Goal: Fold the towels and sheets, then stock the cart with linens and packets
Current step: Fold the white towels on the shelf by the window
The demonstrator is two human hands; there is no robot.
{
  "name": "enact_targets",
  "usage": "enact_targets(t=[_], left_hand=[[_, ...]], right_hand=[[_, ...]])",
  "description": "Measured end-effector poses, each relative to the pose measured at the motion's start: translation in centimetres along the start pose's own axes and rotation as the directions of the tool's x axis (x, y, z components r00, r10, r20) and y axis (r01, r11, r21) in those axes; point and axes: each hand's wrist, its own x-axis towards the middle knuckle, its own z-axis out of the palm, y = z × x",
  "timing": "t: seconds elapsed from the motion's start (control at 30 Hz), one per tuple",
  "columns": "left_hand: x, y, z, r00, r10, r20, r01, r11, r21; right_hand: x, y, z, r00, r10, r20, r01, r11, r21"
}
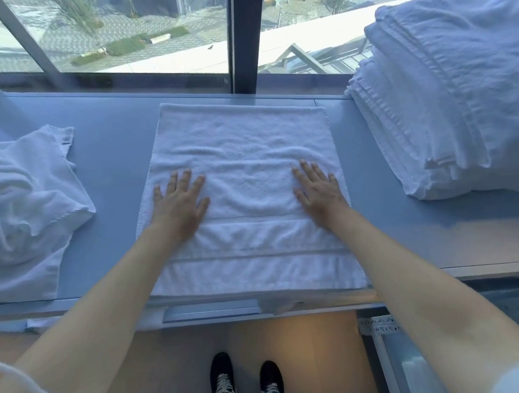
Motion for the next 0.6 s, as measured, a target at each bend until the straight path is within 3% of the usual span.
enact_targets(t=[0.13,0.2,0.3,0.6], left_hand=[[-5.2,3.4,0.1,0.961,0.249,-0.121,-0.252,0.968,-0.013],[-8.5,4.8,1.3,0.934,0.352,-0.064,-0.352,0.936,0.016],[-11.0,5.0,3.1,0.943,0.329,0.049,-0.331,0.942,0.062],[-7.4,6.0,2.6,0.965,0.262,0.025,-0.263,0.965,0.024]], right_hand=[[-5.2,-4.2,1.6,0.979,-0.182,-0.089,0.191,0.974,0.117],[-8.6,-6.3,3.5,0.956,-0.283,-0.077,0.29,0.952,0.103],[-11.2,-6.9,5.6,0.956,-0.292,-0.033,0.294,0.953,0.074],[-7.7,-6.1,3.6,0.966,-0.258,-0.006,0.258,0.965,0.039]])
